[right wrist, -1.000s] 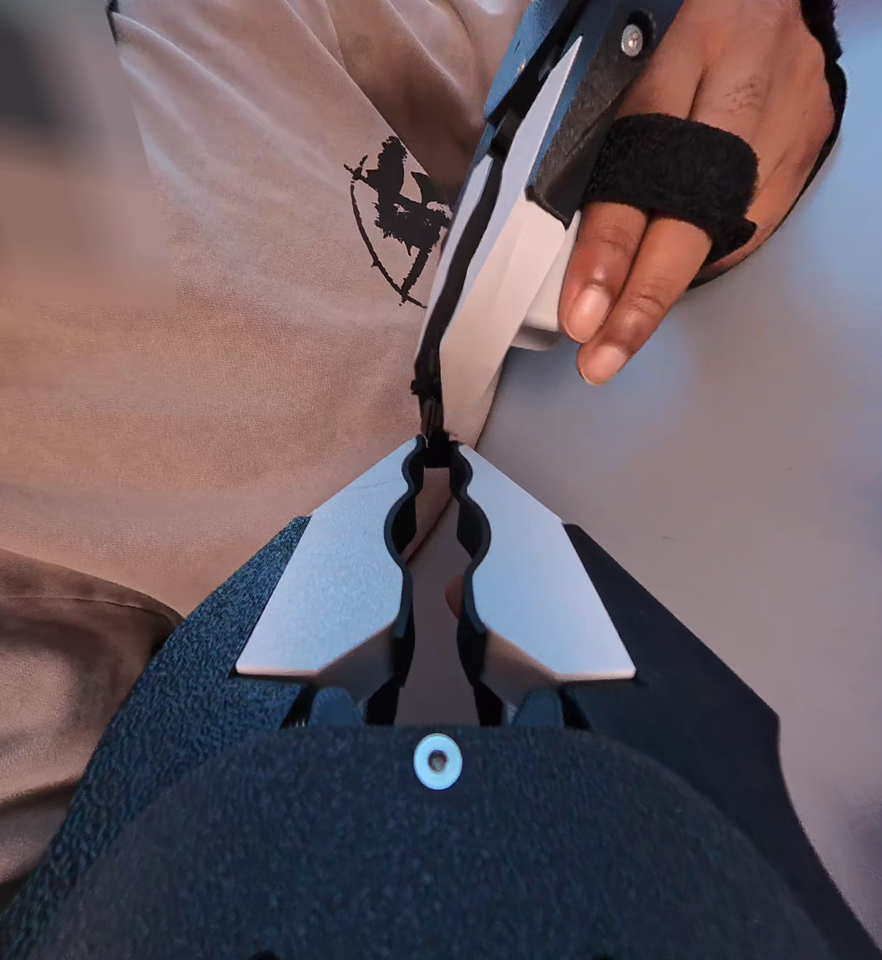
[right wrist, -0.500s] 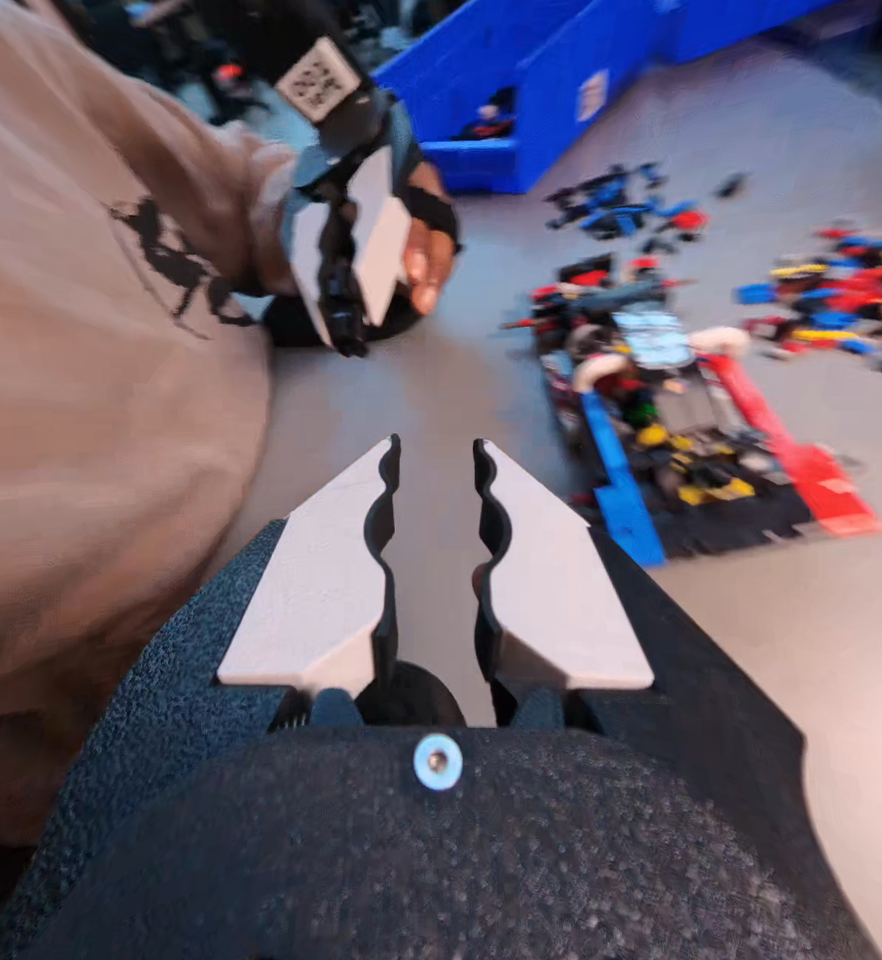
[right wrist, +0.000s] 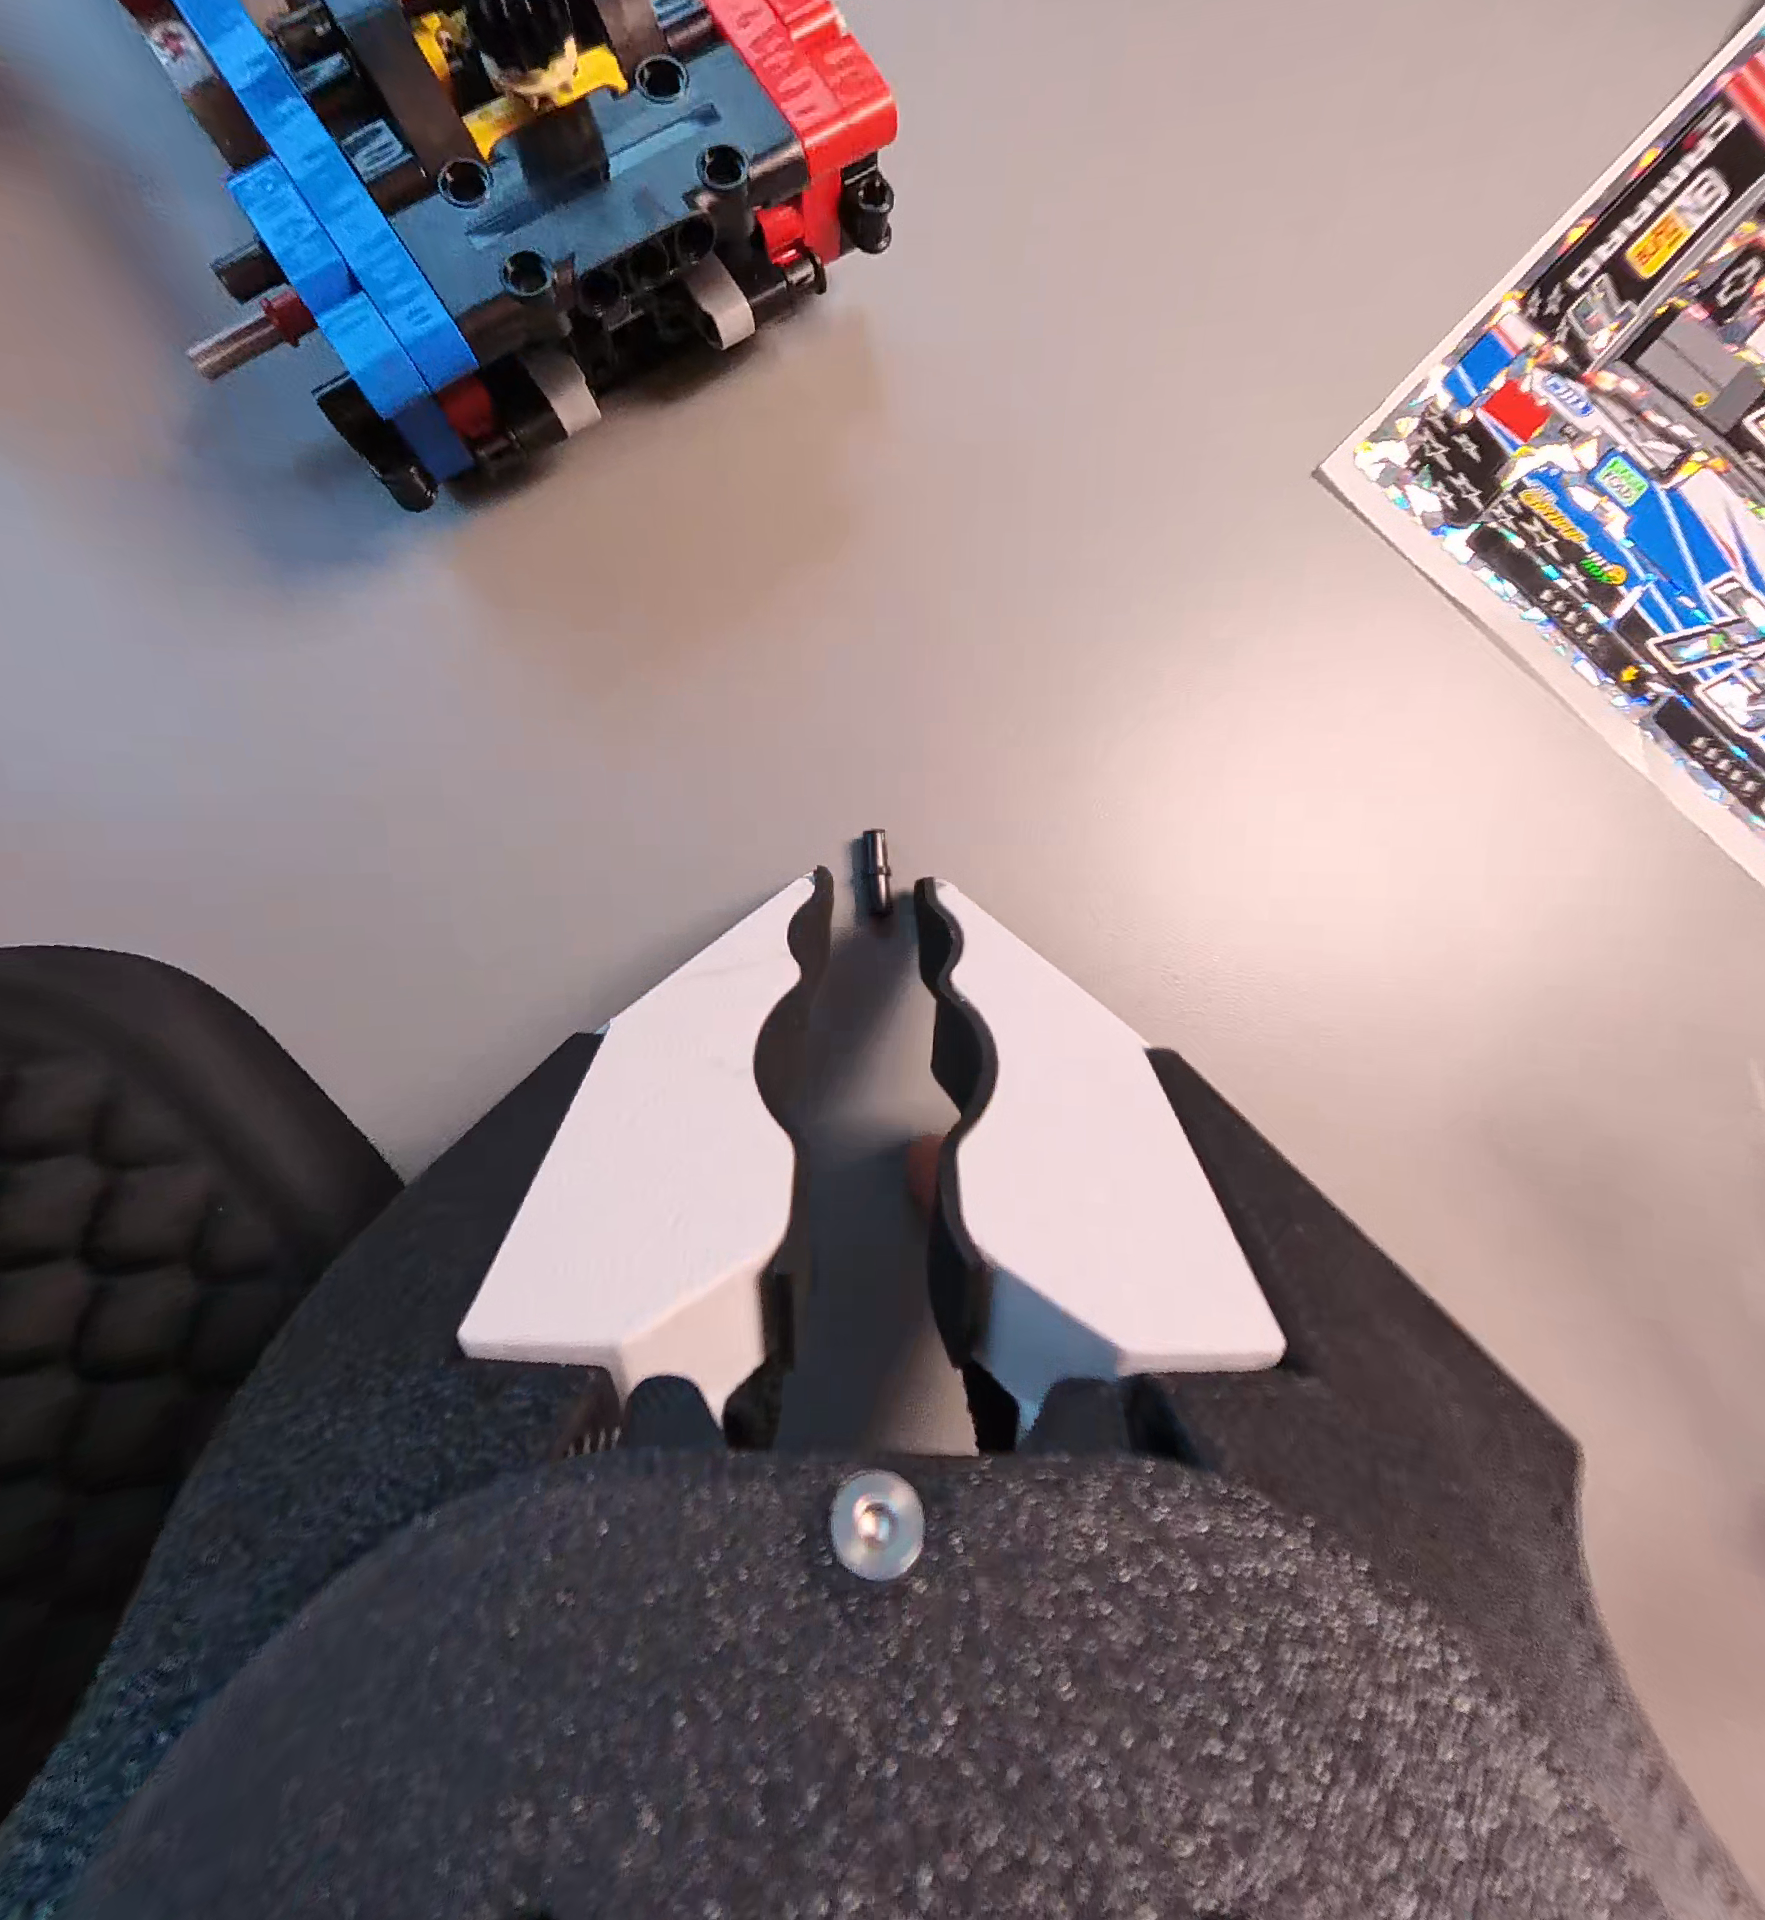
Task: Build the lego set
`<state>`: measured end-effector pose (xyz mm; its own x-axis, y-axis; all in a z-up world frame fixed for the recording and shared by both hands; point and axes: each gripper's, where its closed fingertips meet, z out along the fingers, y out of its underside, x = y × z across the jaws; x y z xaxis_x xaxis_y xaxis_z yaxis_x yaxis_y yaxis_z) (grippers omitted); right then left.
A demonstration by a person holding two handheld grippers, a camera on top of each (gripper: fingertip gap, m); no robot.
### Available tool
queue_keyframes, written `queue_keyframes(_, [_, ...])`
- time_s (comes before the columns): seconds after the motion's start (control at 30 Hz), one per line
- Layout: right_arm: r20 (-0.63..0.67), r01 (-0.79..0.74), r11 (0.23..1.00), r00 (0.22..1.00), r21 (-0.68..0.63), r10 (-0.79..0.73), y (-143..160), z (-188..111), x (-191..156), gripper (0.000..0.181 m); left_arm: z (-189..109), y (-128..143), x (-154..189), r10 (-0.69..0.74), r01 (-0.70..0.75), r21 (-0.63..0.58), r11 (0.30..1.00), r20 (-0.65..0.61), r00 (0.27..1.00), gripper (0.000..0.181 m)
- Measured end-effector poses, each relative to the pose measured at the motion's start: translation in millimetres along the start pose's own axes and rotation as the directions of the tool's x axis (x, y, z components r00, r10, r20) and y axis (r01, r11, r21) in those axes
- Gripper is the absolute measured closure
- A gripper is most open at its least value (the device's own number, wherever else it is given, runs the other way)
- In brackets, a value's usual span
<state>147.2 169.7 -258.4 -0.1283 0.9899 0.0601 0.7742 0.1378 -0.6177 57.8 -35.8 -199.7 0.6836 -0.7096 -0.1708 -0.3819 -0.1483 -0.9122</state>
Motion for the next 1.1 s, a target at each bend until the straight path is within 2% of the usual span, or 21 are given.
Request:
queue_keyframes(0.13, [0.014, -0.045, 0.998, 0.999, -0.041, 0.046, -0.1, 1.4, 2.8, 0.177, 1.0, 4.0, -0.8, -0.021, 0.021, -0.012, 1.0, -0.009, 1.0, 0.161])
queue_keyframes(0.23, [0.018, -0.048, 0.997, 0.999, -0.055, 0.049, -0.2, 1.7, 3.2, 0.178, 2.4, 7.1, 0.9, -0.021, 0.02, -0.026, 0.999, -0.018, 1.0, 0.161])
queue_keyframes(0.43, [0.011, 0.059, 0.993, 0.998, -0.106, -0.058, -2.8, -2.2, -7.4, 0.179, 4.9, 16.6, 0.8, -0.027, 0.026, -0.081, 0.996, -0.013, 1.0, 0.161])
queue_keyframes(0.57, [0.077, 0.14, 0.989, 0.988, -0.052, -0.136, -34.1, -18.2, -44.6, 0.179, 6.7, 22.7, 0.9, -0.043, 0.041, -0.11, 0.993, -0.018, 0.999, 0.161])
queue_keyframes(0.67, [0.142, 0.186, 0.982, 0.973, -0.021, -0.182, -54.9, -19.2, -82.4, 0.179, 7.0, 20.2, 3.0, -0.028, 0.025, -0.097, 0.995, -0.028, 0.999, 0.161])
queue_keyframes(0.9, [0.232, 0.234, 0.972, 0.945, 0.007, -0.229, -84.3, 15.7, -149.5, 0.179, 7.4, 26.5, 1.3, 0.117, -0.111, -0.154, 0.982, 0.028, 0.993, 0.161])
queue_keyframes(1.1, [0.271, 0.199, 0.98, 0.944, -0.006, -0.19, -100.5, 38.0, -179.7, 0.179, 8.4, 30.9, -2.0, 0.203, -0.183, -0.212, 0.96, 0.075, 0.976, 0.161])
